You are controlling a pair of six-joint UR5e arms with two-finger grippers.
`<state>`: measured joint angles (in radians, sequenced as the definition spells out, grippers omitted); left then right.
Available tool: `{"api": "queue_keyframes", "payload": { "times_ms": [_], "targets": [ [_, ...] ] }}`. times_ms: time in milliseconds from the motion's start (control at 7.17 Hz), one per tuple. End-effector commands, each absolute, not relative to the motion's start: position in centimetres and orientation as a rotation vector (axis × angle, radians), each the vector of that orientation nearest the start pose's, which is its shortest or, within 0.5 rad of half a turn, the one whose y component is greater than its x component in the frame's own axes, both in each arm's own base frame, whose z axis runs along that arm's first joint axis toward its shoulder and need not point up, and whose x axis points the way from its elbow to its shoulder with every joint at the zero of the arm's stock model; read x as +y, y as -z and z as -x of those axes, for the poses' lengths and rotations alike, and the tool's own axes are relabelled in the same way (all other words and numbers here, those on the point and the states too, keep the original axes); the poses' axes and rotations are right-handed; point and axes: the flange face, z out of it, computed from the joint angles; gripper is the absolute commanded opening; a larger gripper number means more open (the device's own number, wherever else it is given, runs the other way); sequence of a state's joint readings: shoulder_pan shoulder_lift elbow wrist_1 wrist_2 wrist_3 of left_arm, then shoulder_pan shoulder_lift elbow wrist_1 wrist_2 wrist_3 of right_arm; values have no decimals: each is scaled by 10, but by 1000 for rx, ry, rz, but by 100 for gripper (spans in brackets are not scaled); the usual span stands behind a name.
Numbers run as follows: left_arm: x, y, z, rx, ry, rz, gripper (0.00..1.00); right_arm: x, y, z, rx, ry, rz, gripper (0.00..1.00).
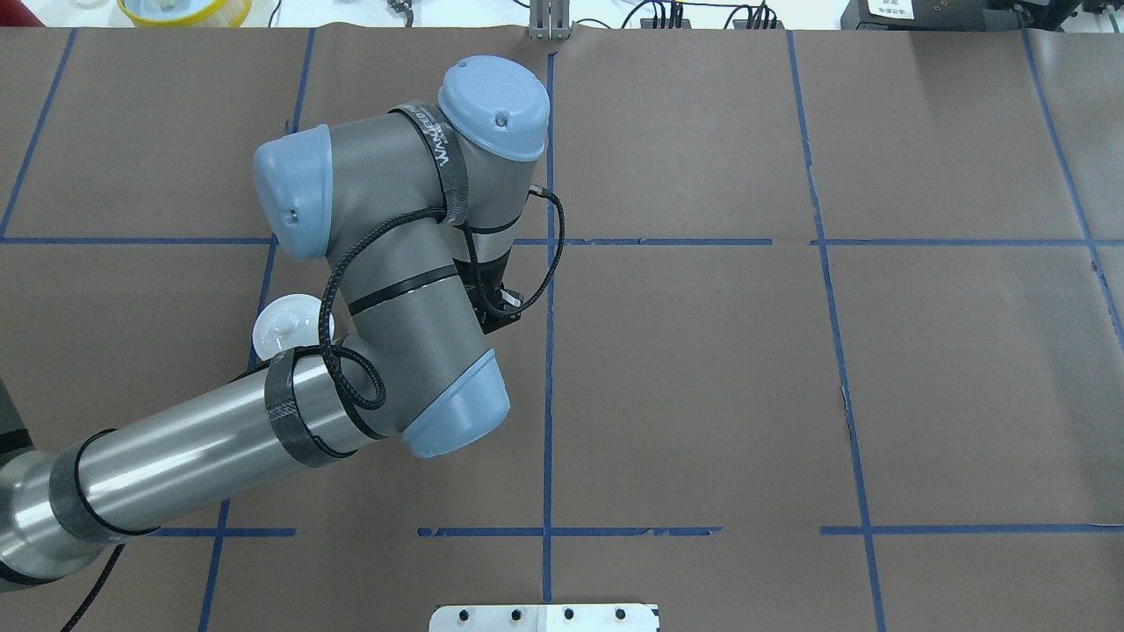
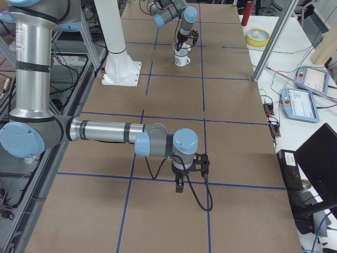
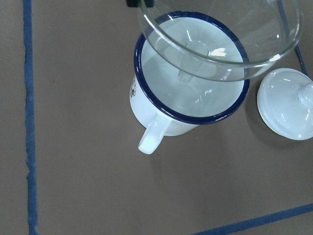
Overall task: Place funnel on cup
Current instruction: 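Lower the funnel into the mug's mouth with the left gripper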
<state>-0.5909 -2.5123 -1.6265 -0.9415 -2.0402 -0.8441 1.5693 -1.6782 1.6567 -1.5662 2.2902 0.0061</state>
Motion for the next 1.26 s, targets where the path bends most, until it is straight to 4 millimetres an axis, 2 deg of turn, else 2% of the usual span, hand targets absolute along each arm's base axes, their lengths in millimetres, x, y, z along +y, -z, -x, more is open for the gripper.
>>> {"api": "queue_keyframes", "payload": {
  "times_ms": [0,140,419,698,837,977,1116],
  "targets": [
    [-450,-127,-513,580,-220,139,100,-445,-670,-67,-719,-10,19,100],
    [-450,-126,-513,581,-221,138,100,-446,-669,-67,-719,-10,17,100],
    [-438,-118,-493,621,-229,103,100,-445,-670,-67,-719,-10,19,100],
    [-420,-86,-447,712,-237,12,100,-445,-670,-67,-719,-10,19,100],
    [-423,-84,-420,736,-216,-24,100,-445,-670,-67,-719,-10,19,100],
    [-432,-90,-390,768,-188,-71,100,-445,-670,-67,-719,-10,19,100],
    [-461,-107,-354,791,-125,-130,100,-445,-670,-67,-719,-10,19,100]
  ]
}}
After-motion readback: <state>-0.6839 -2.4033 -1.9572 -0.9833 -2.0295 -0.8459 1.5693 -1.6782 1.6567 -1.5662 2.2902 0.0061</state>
